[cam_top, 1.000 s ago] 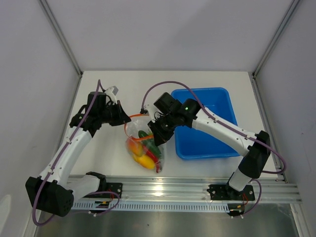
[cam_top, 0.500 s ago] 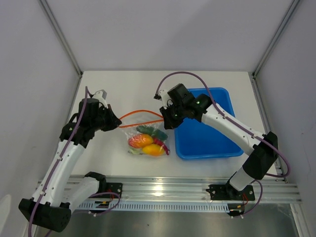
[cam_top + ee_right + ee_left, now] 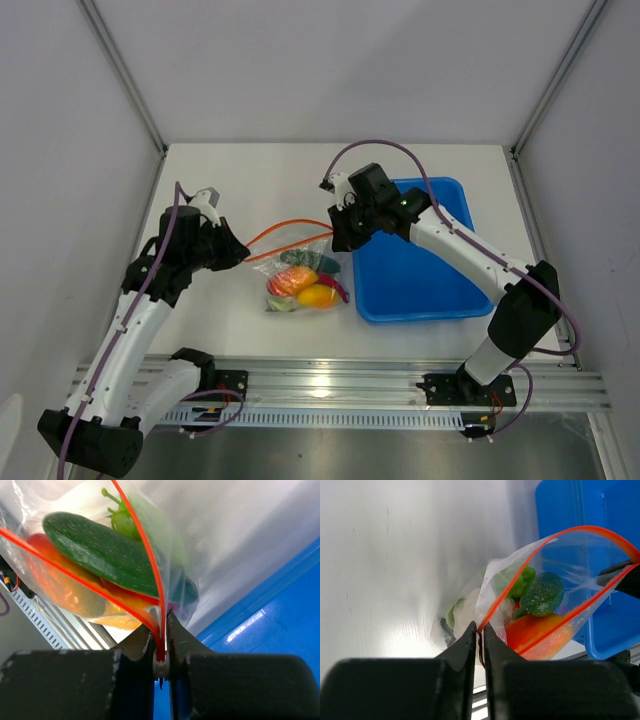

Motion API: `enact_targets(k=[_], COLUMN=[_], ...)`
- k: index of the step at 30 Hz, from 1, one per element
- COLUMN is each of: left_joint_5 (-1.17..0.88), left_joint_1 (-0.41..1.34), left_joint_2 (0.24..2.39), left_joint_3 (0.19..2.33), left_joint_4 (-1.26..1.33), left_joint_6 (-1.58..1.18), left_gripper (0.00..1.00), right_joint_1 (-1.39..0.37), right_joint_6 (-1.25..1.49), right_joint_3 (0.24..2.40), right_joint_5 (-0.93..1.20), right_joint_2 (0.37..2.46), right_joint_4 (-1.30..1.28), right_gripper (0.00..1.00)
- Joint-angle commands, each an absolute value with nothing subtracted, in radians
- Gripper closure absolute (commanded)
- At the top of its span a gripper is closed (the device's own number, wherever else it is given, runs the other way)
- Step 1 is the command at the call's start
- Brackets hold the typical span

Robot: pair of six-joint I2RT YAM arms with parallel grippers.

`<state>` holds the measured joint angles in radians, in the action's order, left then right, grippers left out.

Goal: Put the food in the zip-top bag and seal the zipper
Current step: Adjust the zipper food storage bag at the center of the board.

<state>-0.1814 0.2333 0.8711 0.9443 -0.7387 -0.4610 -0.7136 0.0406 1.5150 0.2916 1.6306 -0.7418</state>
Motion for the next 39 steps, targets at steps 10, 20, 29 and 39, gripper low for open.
enact_targets(k=[10,20,29,39], left_joint_5=[-0.314,-0.906,-1.097,-1.114], left_joint_1=[0.225,0.268,0.343,0.350], left_joint_2=[0.902,0.988,1.143,1.256], left_joint_3=[1.086,1.109,1.094,0.991], left_joint_4=[-0.554,-0.292,-0.166,0.025], left_joint_6=[-0.161,0.101,0.199,0.221], left_gripper=[0.30,0.09,0.09,0.07], right_joint_1=[-0.698,-0.715,-0.733,-0.749], right_joint_6=[-0.052,-0.057,-0.054,-0.044], right_joint_3=[1.477,1.486,1.509,1.509], right_joint_5=[0.404,0.394,0.410,0.402], right_joint_2=[1.591,1.589,1.591,1.568], right_joint_4=[-0.733,-0.769,-0.787,-0.782], right_gripper=[1.00,1.00,1.00,1.00])
